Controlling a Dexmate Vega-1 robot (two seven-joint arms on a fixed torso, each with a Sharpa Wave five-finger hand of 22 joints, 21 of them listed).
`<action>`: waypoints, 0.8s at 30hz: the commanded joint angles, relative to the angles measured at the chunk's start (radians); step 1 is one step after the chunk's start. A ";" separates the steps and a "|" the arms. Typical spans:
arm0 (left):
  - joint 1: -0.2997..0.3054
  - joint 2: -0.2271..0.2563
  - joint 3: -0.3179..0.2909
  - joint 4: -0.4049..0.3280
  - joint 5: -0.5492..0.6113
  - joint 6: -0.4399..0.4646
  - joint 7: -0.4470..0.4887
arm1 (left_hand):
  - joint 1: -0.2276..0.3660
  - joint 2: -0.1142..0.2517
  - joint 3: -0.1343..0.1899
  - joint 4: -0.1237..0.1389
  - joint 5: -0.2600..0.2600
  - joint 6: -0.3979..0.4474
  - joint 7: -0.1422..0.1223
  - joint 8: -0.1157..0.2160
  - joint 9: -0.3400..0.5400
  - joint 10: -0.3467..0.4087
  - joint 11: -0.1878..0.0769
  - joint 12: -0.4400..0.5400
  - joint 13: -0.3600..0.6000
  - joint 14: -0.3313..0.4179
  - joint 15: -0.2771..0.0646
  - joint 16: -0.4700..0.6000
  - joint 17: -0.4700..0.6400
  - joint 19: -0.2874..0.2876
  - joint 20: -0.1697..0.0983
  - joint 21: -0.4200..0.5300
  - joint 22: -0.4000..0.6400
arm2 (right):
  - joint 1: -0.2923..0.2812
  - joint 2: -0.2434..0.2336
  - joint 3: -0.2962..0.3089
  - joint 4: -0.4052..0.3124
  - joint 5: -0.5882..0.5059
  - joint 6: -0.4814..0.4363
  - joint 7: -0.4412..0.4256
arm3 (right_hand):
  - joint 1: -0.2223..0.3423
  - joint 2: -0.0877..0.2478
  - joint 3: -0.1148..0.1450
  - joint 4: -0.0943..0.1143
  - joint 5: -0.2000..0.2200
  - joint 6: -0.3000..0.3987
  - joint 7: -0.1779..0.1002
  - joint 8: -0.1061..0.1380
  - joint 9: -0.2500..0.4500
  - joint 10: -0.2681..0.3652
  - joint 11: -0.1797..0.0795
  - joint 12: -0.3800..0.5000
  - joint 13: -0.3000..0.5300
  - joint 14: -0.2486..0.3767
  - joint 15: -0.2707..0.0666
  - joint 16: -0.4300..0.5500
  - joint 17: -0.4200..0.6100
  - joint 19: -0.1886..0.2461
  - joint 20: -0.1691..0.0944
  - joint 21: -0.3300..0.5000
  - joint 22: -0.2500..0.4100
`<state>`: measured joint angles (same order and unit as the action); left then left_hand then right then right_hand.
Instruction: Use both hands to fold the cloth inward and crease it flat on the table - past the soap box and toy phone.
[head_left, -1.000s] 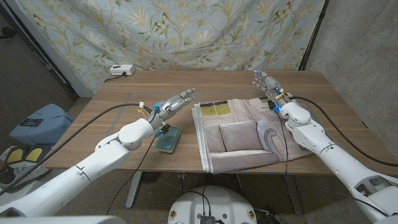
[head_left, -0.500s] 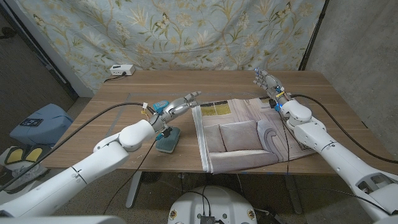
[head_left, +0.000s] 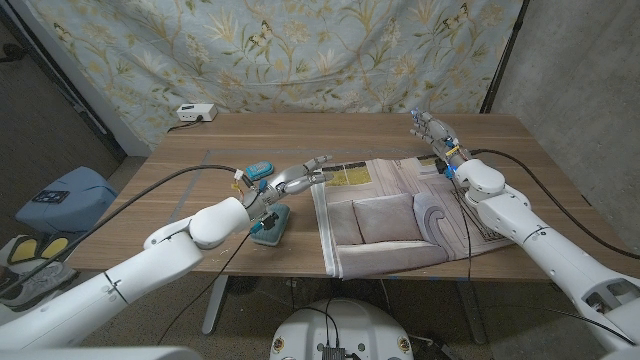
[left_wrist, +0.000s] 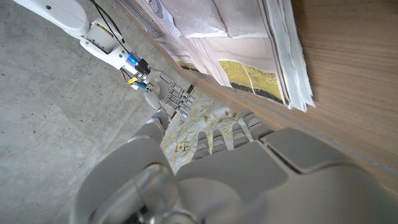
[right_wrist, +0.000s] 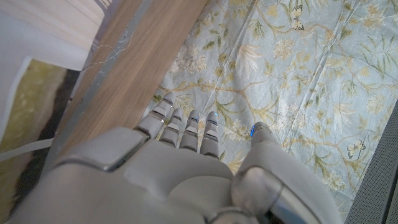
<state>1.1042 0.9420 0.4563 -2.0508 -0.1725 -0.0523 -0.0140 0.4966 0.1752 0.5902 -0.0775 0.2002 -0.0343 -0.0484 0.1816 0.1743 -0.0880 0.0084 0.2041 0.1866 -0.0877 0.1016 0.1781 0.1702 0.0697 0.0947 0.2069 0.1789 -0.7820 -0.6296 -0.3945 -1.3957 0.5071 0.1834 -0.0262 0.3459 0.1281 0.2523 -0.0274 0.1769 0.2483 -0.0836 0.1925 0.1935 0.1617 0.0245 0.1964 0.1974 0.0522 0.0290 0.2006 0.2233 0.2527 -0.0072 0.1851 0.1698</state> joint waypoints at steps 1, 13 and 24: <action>0.004 0.035 0.012 -0.045 0.022 0.016 -0.055 | 0.004 -0.003 -0.003 -0.006 0.009 -0.003 0.001 0.000 0.005 -0.017 0.003 -0.005 0.003 -0.023 0.015 -0.005 0.002 -0.013 0.009 -0.005 0.003 | -0.026 -0.050 0.014 -0.054 -0.013 -0.052 -0.021 | -0.006 0.000 -0.001 -0.003 0.006 0.003 0.001 0.003 0.001 -0.001 0.003 0.005 0.005 0.000 0.001 0.007 -0.001 -0.012 -0.002 -0.002 0.002; -0.015 0.074 0.031 -0.073 0.076 0.027 -0.114 | -0.015 -0.011 -0.023 0.002 0.006 -0.018 -0.005 -0.004 0.005 -0.048 -0.003 -0.013 0.004 -0.048 0.012 -0.006 0.004 -0.032 0.011 -0.010 0.004 | -0.021 -0.078 -0.002 -0.070 -0.053 -0.099 -0.036 | -0.008 0.000 0.000 -0.004 0.007 0.003 0.002 0.004 0.001 -0.002 -0.002 0.004 0.005 -0.005 -0.001 0.004 -0.003 -0.022 -0.002 -0.003 0.002; -0.006 0.108 0.035 -0.106 0.103 0.040 -0.147 | -0.102 -0.026 -0.081 0.049 -0.004 -0.096 -0.017 -0.012 0.004 -0.133 0.009 -0.023 0.003 -0.120 0.027 -0.006 0.010 -0.114 0.031 -0.025 0.005 | -0.019 -0.138 -0.024 -0.133 -0.124 -0.206 -0.067 | -0.011 0.000 0.002 -0.006 0.008 -0.007 0.001 0.000 0.000 -0.009 -0.003 0.002 0.005 -0.016 0.002 0.000 -0.005 -0.035 -0.003 -0.005 0.001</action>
<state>1.0964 1.0159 0.4832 -2.1253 -0.0952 -0.0207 -0.1237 0.4121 0.1530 0.5206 -0.0354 0.2002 -0.1096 -0.0660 0.1717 0.1743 -0.1721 0.0038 0.1838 0.1859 -0.1694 0.1226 0.1740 0.1760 -0.0222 0.1151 0.1846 0.1789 -0.8016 -0.7215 -0.4033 -1.4841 0.4395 0.0606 -0.0681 0.3422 0.1319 0.2524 -0.0274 0.1817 0.2483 -0.0836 0.1925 0.1906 0.1581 0.0210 0.1964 0.1974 0.0396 0.0307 0.2006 0.2184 0.2223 -0.0089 0.1809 0.1698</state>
